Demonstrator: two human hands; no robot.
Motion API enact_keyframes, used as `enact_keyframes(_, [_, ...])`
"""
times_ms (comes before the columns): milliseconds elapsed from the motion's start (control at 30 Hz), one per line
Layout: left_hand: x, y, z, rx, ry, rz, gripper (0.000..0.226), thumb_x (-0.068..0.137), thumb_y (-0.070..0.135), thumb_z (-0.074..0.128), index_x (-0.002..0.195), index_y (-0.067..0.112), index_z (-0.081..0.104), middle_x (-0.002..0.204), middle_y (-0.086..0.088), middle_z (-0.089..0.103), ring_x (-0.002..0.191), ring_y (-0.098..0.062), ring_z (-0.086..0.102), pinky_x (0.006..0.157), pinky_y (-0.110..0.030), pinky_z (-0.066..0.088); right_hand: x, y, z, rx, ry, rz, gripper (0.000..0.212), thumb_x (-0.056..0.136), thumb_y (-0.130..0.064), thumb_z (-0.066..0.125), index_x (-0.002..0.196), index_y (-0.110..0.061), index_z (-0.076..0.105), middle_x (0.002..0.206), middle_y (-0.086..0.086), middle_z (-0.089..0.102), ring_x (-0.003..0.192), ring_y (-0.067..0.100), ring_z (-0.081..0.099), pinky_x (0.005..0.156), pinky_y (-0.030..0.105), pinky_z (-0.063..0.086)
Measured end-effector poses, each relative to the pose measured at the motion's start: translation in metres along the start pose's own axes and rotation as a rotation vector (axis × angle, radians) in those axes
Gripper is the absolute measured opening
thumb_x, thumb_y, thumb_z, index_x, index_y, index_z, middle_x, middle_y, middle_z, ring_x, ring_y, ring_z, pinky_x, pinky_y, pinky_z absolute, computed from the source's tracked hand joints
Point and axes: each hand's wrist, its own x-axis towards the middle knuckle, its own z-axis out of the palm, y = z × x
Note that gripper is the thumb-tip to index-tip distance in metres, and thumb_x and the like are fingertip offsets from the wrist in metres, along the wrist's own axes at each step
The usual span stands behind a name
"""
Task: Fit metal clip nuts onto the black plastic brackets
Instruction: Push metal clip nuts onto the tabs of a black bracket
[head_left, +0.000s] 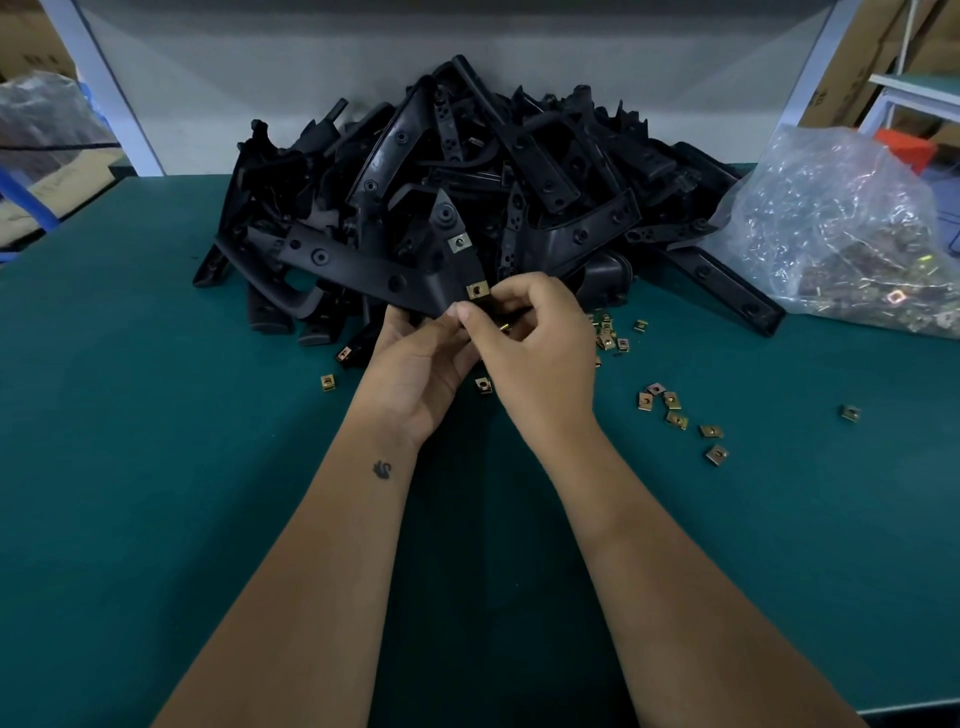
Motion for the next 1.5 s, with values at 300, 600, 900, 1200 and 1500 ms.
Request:
enact_keyframes(300, [-0.005, 0.0, 0.009, 0.099, -0.013, -0.011, 0.035, 0.096, -0.004, 0.053, 0.126, 0.014, 0.053, 0.116, -0.009, 0.068, 0.099, -0.023, 0.07, 0.079, -0.033, 0.059, 0.001, 0.0, -0.001, -0.09, 0.093, -0.065, 0.017, 0.08, -0.026, 0.078, 0.087, -0.013, 0.069, 0.087, -0.008, 0.064, 0.073, 0.004, 0.055, 0.066, 0.019, 0.046])
enact_keyframes(600, [-0.003, -0.001, 0.006, 0.136, -0.02, -0.021, 0.044, 0.095, -0.01, 0.05, 0.13, 0.016, 0.054, 0.118, -0.007, 0.071, 0.101, -0.021, 0.071, 0.075, -0.031, 0.058, 0.002, -0.002, -0.004, -0.038, 0.029, 0.009, 0.032, 0.081, -0.044, 0.072, 0.105, -0.023, 0.064, 0.099, -0.012, 0.062, 0.087, 0.003, 0.058, 0.075, 0.025, 0.051])
enact_keyframes(900, [-0.004, -0.004, 0.008, 0.261, -0.065, -0.067, 0.038, 0.093, -0.01, 0.054, 0.122, 0.014, 0.059, 0.111, -0.006, 0.074, 0.104, -0.022, 0.07, 0.077, -0.033, 0.059, 0.005, -0.003, -0.009, -0.083, 0.138, -0.068, 0.018, 0.086, -0.029, 0.072, 0.093, -0.014, 0.067, 0.091, -0.006, 0.063, 0.075, 0.006, 0.055, 0.069, 0.028, 0.049])
enact_keyframes(1200, [0.002, 0.008, 0.005, 0.135, 0.236, 0.012, 0.024, 0.099, 0.022, 0.06, 0.12, 0.011, 0.058, 0.112, -0.008, 0.073, 0.103, -0.023, 0.071, 0.076, -0.036, 0.06, 0.006, -0.004, -0.01, 0.09, -0.014, 0.058, 0.031, 0.084, -0.028, 0.073, 0.112, -0.021, 0.063, 0.107, -0.008, 0.063, 0.097, 0.004, 0.059, 0.085, 0.026, 0.052])
enact_keyframes(1500, [-0.001, 0.016, 0.009, 0.064, 0.264, -0.029, 0.026, 0.1, 0.037, 0.054, 0.109, 0.016, 0.066, 0.095, -0.005, 0.076, 0.077, -0.018, 0.071, 0.066, -0.028, 0.058, 0.012, -0.001, -0.007, 0.574, -0.073, 0.353, 0.016, 0.088, -0.007, 0.07, 0.076, -0.018, 0.068, 0.062, -0.012, 0.063, 0.057, 0.003, 0.054, 0.055, 0.015, 0.046])
